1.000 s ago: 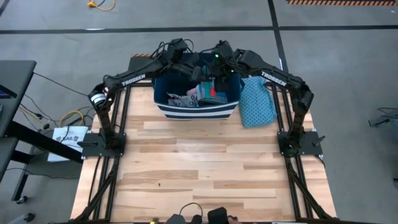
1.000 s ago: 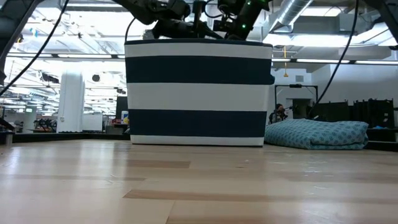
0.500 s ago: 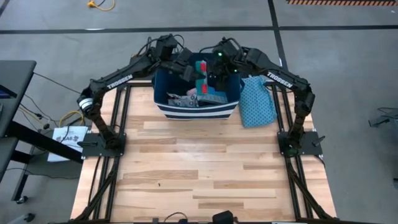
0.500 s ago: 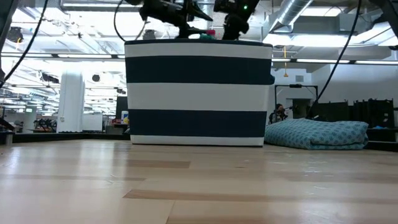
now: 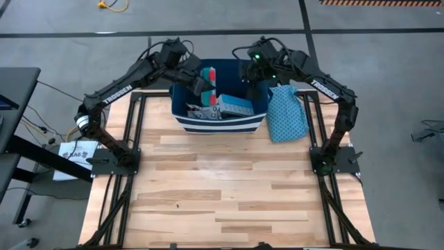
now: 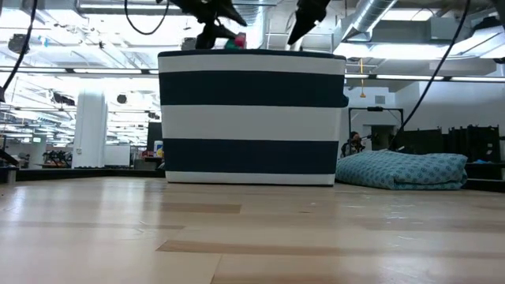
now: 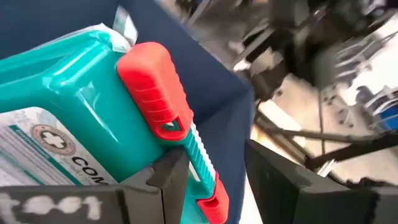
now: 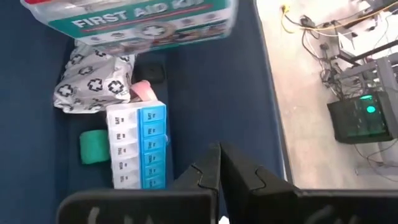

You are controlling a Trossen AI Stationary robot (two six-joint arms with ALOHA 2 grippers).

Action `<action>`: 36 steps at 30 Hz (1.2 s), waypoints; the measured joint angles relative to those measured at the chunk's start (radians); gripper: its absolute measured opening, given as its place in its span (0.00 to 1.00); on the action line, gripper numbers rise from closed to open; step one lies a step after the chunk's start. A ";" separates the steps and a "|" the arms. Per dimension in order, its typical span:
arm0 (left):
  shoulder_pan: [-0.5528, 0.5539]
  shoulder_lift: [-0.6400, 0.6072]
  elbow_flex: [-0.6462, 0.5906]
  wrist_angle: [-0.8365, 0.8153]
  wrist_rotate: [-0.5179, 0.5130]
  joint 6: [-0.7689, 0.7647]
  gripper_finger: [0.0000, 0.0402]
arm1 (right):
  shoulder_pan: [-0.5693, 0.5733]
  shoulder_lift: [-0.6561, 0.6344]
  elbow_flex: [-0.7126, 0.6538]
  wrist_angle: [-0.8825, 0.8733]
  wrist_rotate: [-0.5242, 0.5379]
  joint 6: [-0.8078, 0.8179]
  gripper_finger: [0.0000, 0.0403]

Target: Pick & place medical supplies in basket/bin

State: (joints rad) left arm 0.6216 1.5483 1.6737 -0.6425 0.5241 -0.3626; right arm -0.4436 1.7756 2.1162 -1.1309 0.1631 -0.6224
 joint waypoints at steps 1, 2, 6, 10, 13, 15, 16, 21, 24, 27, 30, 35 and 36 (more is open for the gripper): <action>0.000 0.001 0.000 -0.027 -0.005 0.008 0.36 | 0.000 -0.007 0.000 -0.007 0.000 0.006 0.00; 0.000 0.001 0.000 -0.053 -0.013 0.014 0.36 | 0.001 -0.013 0.000 -0.014 0.000 0.012 0.00; -0.006 0.007 0.000 -0.137 -0.053 0.049 0.36 | 0.001 -0.025 0.000 -0.042 0.001 0.028 0.00; -0.005 0.009 -0.009 -0.179 -0.077 0.064 0.36 | 0.008 -0.026 0.000 -0.070 0.004 0.047 0.00; -0.005 0.010 -0.009 -0.227 -0.094 0.061 0.36 | 0.011 -0.024 0.000 -0.095 0.022 0.046 0.00; -0.006 0.021 -0.009 -0.260 -0.099 0.060 0.36 | 0.014 -0.023 -0.001 -0.104 0.026 0.043 0.00; -0.007 0.028 -0.009 -0.280 -0.107 0.060 0.36 | 0.014 -0.023 -0.001 -0.104 0.026 0.044 0.00; -0.046 0.065 -0.010 -0.314 -0.159 0.071 0.37 | 0.022 -0.023 -0.001 -0.117 0.026 0.060 0.00; -0.075 0.072 -0.010 -0.282 -0.175 0.082 0.41 | 0.027 -0.024 -0.001 -0.128 0.026 0.066 0.00; -0.091 0.073 -0.010 -0.277 -0.209 0.105 0.45 | 0.035 -0.024 -0.001 -0.129 0.026 0.073 0.00; -0.104 0.073 -0.010 -0.282 -0.299 0.131 0.51 | 0.040 -0.024 -0.001 -0.129 0.026 0.073 0.00; -0.142 0.073 -0.010 -0.290 -0.457 0.229 0.60 | 0.038 -0.024 -0.001 -0.138 0.029 0.074 0.00; -0.155 0.073 -0.010 -0.290 -0.489 0.262 0.61 | 0.038 -0.024 -0.001 -0.142 0.030 0.074 0.00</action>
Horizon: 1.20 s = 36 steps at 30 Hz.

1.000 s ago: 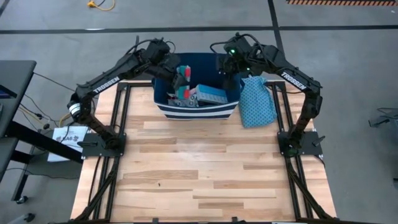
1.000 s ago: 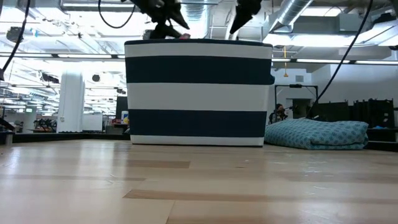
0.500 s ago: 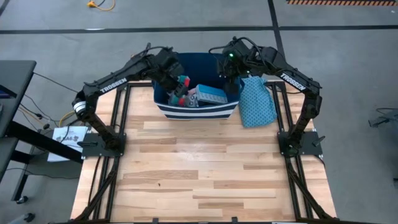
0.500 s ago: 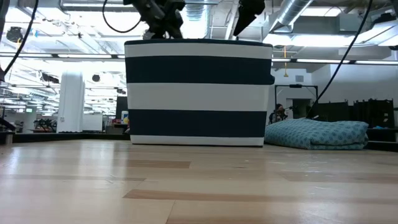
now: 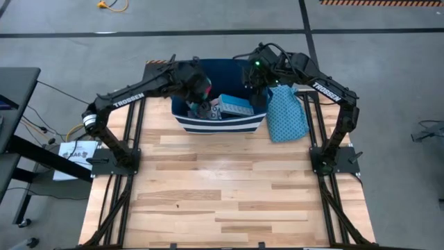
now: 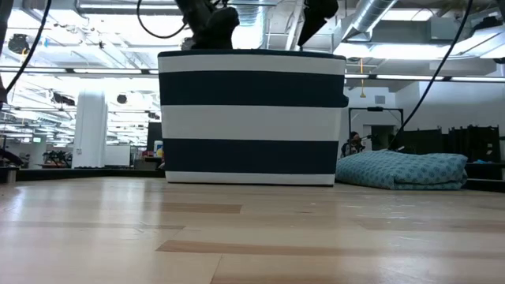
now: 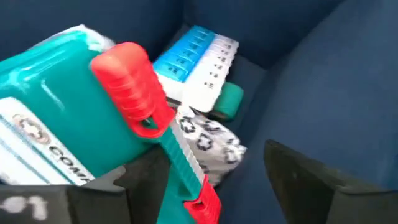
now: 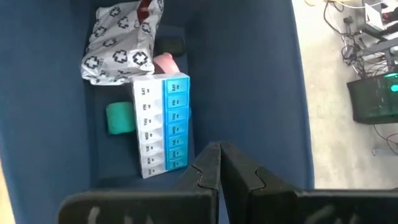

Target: Pick & place medical supplies in basket/bin

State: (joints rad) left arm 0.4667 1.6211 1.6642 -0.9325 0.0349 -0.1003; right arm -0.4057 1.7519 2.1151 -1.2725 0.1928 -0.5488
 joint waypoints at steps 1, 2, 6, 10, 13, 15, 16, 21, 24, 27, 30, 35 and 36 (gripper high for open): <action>-0.012 0.000 0.000 0.000 -0.020 0.040 0.62 | 0.000 0.000 0.000 -0.004 0.000 0.000 0.00; -0.023 0.000 0.000 -0.001 -0.030 0.079 0.63 | 0.000 0.000 0.000 -0.008 0.000 0.000 0.00; -0.051 0.000 0.000 -0.001 -0.012 0.173 0.65 | 0.000 0.000 0.000 -0.024 0.000 0.000 0.00; -0.055 0.000 0.000 -0.010 0.079 0.252 0.65 | 0.000 0.000 0.000 -0.037 0.000 0.001 0.00; -0.056 0.000 0.000 -0.031 0.057 0.315 0.65 | 0.000 0.000 0.000 -0.046 0.000 0.007 0.00; -0.056 0.000 0.000 -0.047 0.023 0.363 0.65 | 0.000 0.000 0.000 -0.058 -0.001 0.011 0.00; -0.055 0.000 0.000 -0.057 -0.007 0.396 0.65 | 0.000 0.000 0.000 -0.065 0.000 0.011 0.00; -0.073 0.000 0.002 -0.068 -0.230 0.637 0.65 | 0.000 0.000 -0.001 -0.082 0.000 0.019 0.00; -0.091 0.000 0.002 -0.057 -0.318 0.782 0.65 | 0.000 0.000 -0.001 -0.087 -0.001 0.028 0.00; -0.110 0.000 0.002 -0.027 -0.387 0.841 0.65 | 0.000 0.000 -0.001 -0.088 0.000 0.029 0.00; -0.128 0.000 0.002 -0.005 -0.458 0.833 0.65 | 0.000 0.000 -0.001 -0.088 0.019 0.034 0.00; -0.163 0.001 0.053 -0.045 -0.513 0.738 0.65 | -0.001 -0.018 -0.002 -0.072 -0.001 0.074 0.00; -0.171 -0.003 0.075 -0.055 -0.492 0.703 0.65 | -0.001 -0.030 -0.001 -0.058 -0.021 0.080 0.00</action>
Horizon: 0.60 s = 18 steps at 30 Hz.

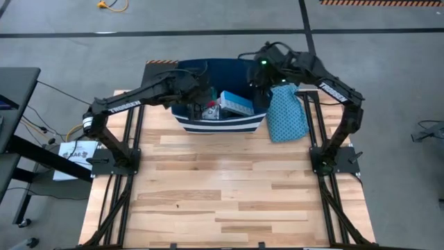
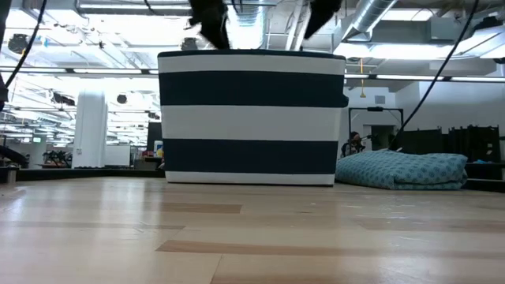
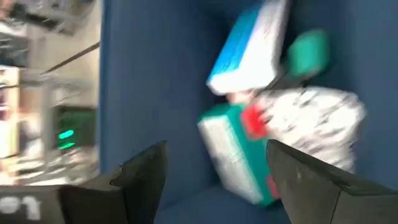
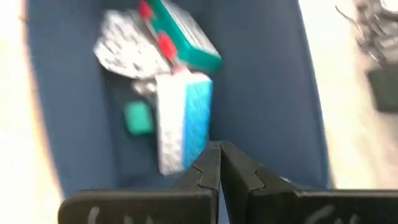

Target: Pick & place medical supplies in basket/bin

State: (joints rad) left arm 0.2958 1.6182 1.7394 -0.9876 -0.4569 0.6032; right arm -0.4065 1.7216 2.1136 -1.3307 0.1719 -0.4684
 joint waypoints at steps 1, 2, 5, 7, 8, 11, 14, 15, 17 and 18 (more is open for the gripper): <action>-0.006 -0.007 0.022 -0.012 0.039 -0.036 0.65 | -0.001 -0.013 0.000 0.009 -0.033 0.009 0.00; -0.013 -0.016 0.046 -0.020 0.089 -0.077 0.65 | -0.001 -0.027 0.000 0.022 -0.068 0.023 0.00; -0.013 -0.070 0.100 0.000 0.323 -0.214 0.65 | -0.004 -0.084 0.000 0.075 -0.225 0.076 0.00; -0.005 -0.122 0.101 0.041 0.496 -0.288 0.65 | -0.005 -0.130 -0.002 0.123 -0.344 0.122 0.00; -0.002 -0.152 0.089 0.072 0.569 -0.317 0.65 | -0.004 -0.155 -0.010 0.150 -0.396 0.142 0.00; -0.005 -0.254 0.012 0.183 0.695 -0.391 0.65 | 0.018 -0.237 -0.059 0.240 -0.474 0.201 0.00; -0.023 -0.386 -0.122 0.338 0.701 -0.466 0.65 | 0.060 -0.337 -0.167 0.346 -0.463 0.253 0.00; -0.027 -0.433 -0.176 0.386 0.692 -0.490 0.65 | 0.076 -0.375 -0.215 0.381 -0.452 0.270 0.00; -0.032 -0.523 -0.292 0.477 0.677 -0.532 0.65 | 0.109 -0.456 -0.327 0.464 -0.419 0.307 0.00; -0.033 -0.568 -0.354 0.510 0.677 -0.554 0.65 | 0.128 -0.500 -0.391 0.507 -0.395 0.323 0.00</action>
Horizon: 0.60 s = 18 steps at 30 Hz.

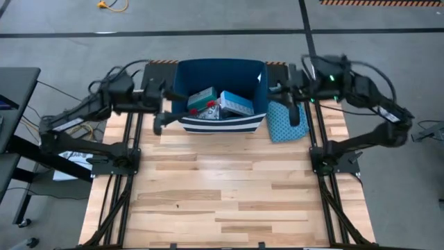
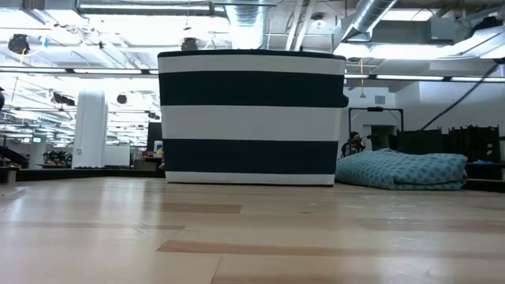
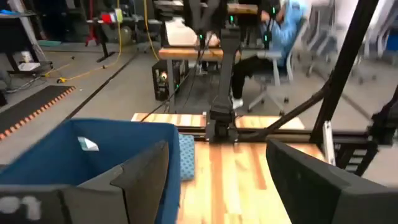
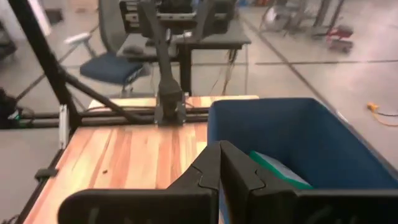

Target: Pick & place medical supplies in basket/bin

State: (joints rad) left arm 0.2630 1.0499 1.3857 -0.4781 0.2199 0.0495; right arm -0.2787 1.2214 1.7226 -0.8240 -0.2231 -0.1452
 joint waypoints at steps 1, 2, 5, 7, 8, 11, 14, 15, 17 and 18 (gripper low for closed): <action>0.000 -0.042 -0.060 0.037 -0.001 -0.025 0.65 | 0.019 -0.044 -0.070 0.040 0.027 0.018 0.00; -0.001 -0.084 -0.120 0.077 -0.001 -0.051 0.65 | 0.036 -0.088 -0.141 0.089 0.057 0.037 0.00; -0.004 -0.202 -0.292 0.199 0.000 -0.119 0.65 | 0.079 -0.221 -0.366 0.232 0.118 0.090 0.00; -0.014 -0.276 -0.402 0.277 -0.013 -0.152 0.65 | 0.097 -0.311 -0.512 0.329 0.127 0.119 0.00; -0.019 -0.309 -0.453 0.316 -0.024 -0.167 0.65 | 0.103 -0.355 -0.581 0.377 0.129 0.131 0.00; -0.040 -0.408 -0.592 0.404 -0.055 -0.203 0.65 | 0.116 -0.480 -0.770 0.501 0.131 0.162 0.00; -0.063 -0.499 -0.708 0.439 -0.078 -0.223 0.65 | 0.120 -0.591 -0.923 0.580 0.148 0.173 0.00; -0.070 -0.529 -0.742 0.438 -0.080 -0.222 0.65 | 0.120 -0.626 -0.969 0.593 0.158 0.174 0.00; -0.090 -0.582 -0.804 0.443 -0.100 -0.227 0.65 | 0.120 -0.704 -1.047 0.595 0.178 0.188 0.00; -0.102 -0.611 -0.836 0.443 -0.123 -0.236 0.65 | 0.119 -0.743 -1.078 0.599 0.179 0.200 0.00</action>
State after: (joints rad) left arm 0.1611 0.4390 0.5500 -0.0354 0.0966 -0.1866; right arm -0.1593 0.4787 0.6442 -0.2248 -0.0443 0.0544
